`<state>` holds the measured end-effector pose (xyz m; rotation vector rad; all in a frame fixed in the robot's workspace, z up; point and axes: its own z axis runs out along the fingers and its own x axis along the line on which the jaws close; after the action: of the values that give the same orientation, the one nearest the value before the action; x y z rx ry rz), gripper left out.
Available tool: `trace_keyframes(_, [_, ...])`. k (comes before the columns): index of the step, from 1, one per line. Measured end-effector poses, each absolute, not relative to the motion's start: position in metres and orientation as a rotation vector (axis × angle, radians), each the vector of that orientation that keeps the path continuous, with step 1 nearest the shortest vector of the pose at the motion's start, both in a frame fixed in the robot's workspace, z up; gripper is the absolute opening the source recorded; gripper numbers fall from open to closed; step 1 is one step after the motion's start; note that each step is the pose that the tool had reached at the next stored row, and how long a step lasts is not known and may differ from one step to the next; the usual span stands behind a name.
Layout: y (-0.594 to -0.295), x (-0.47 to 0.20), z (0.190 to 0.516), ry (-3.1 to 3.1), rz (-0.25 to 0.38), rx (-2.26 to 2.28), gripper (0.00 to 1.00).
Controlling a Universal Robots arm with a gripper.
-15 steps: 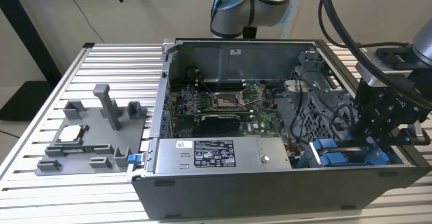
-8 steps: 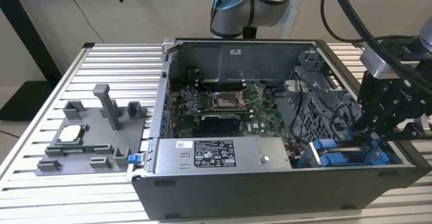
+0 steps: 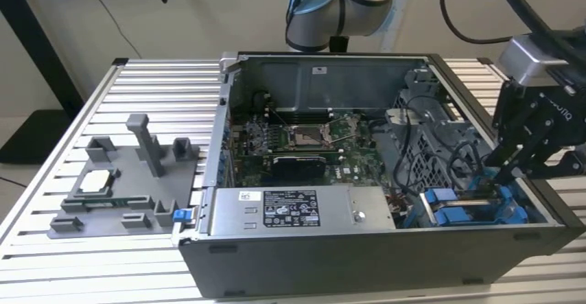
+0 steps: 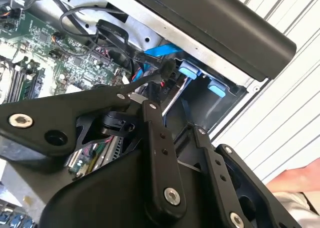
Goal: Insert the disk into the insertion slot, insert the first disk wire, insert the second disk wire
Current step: 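Insert the first disk wire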
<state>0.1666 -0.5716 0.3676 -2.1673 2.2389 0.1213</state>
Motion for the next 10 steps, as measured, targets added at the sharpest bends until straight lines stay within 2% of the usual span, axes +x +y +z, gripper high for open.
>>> trace_keyframes(10, [-0.5645,0.1762,0.3738,2.239,0.121,-2.167,1.00])
